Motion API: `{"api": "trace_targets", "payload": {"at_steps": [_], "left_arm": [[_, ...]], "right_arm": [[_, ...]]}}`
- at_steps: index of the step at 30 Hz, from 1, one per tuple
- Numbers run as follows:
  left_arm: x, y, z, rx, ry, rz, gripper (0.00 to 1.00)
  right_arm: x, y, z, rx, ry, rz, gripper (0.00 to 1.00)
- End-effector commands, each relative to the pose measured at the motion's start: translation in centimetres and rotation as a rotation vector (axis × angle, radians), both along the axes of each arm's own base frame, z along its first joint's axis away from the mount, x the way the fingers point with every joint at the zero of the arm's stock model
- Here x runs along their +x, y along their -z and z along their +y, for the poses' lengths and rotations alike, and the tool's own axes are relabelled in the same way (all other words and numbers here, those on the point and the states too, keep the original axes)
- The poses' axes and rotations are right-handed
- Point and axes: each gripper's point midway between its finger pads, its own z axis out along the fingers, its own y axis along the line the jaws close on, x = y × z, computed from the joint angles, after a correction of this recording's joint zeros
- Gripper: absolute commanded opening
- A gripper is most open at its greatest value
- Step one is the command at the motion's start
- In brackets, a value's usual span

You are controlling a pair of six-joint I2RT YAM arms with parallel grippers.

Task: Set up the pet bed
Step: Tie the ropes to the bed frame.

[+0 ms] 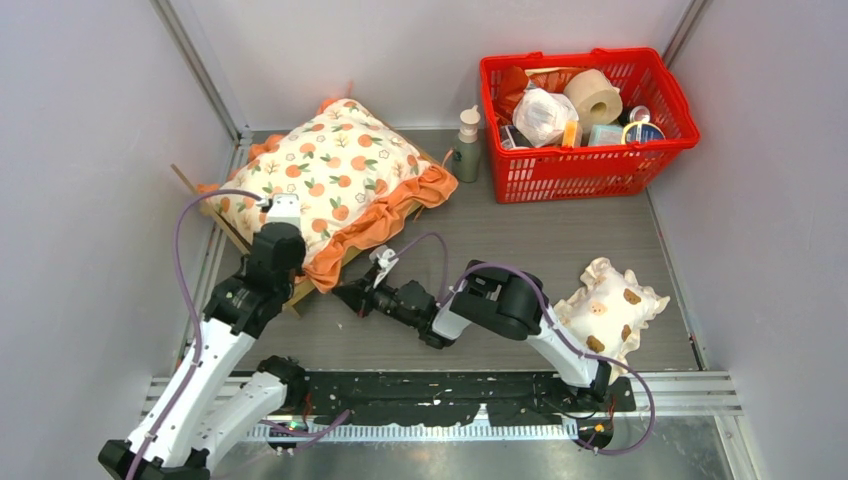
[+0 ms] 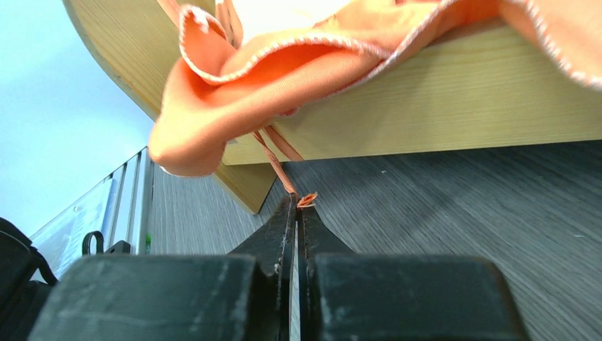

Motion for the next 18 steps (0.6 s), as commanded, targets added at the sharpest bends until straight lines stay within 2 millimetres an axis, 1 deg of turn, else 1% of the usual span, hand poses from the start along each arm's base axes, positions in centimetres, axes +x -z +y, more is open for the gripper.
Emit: {"api": "trace_targets", "payload": {"at_steps": [1, 2, 3, 4, 5, 6, 7, 8, 11, 12, 15, 18], "left_arm": [[0.0, -4.5, 0.9, -0.041, -0.039, -0.171, 0.0], [-0.1, -4.5, 0.0, -0.069, 0.014, -0.171, 0.0], [-0.1, -4.5, -0.9, -0.096, 0.064, -0.17, 0.0], [-0.2, -4.6, -1.6, -0.125, 0.095, -0.173, 0.0], [-0.3, -4.5, -2.1, -0.151, 0.113, -0.171, 0.0], [-0.5, -4.3, -2.7, -0.172, 0.143, -0.165, 0.0], [-0.6, -4.0, -3.1, -0.183, 0.167, -0.15, 0.0], [-0.8, -3.6, -3.4, -0.191, 0.18, -0.135, 0.0], [-1.3, -2.2, -3.4, -0.195, 0.172, -0.075, 0.0], [-1.5, -1.7, -3.5, -0.192, 0.177, -0.053, 0.0], [-2.1, -0.2, -3.8, -0.171, 0.221, 0.009, 0.0], [-2.8, 0.3, -3.8, -0.129, 0.269, 0.054, 0.0]], "right_arm": [[1.1, -0.6, -2.1, -0.068, 0.078, -0.052, 0.05], [0.9, -1.7, -2.1, -0.054, 0.069, -0.069, 0.05], [0.8, -2.1, -2.1, -0.054, 0.063, -0.087, 0.05], [0.5, -3.2, -1.9, -0.041, 0.043, -0.106, 0.05], [0.1, -3.6, -1.6, -0.044, 0.016, -0.125, 0.05], [0.0, -4.4, -1.4, -0.034, 0.003, -0.141, 0.05], [-0.6, -5.1, -0.9, -0.022, -0.039, -0.162, 0.05], [-0.7, -5.8, -0.7, -0.01, -0.05, -0.173, 0.05], [-1.3, -6.9, -0.6, 0.014, -0.079, -0.197, 0.05], [-1.5, -7.5, -0.6, 0.033, -0.088, -0.211, 0.05], [-2.3, -8.8, -0.3, 0.065, -0.135, -0.24, 0.05], [-2.6, -10.1, -0.2, 0.091, -0.15, -0.258, 0.05]]}}
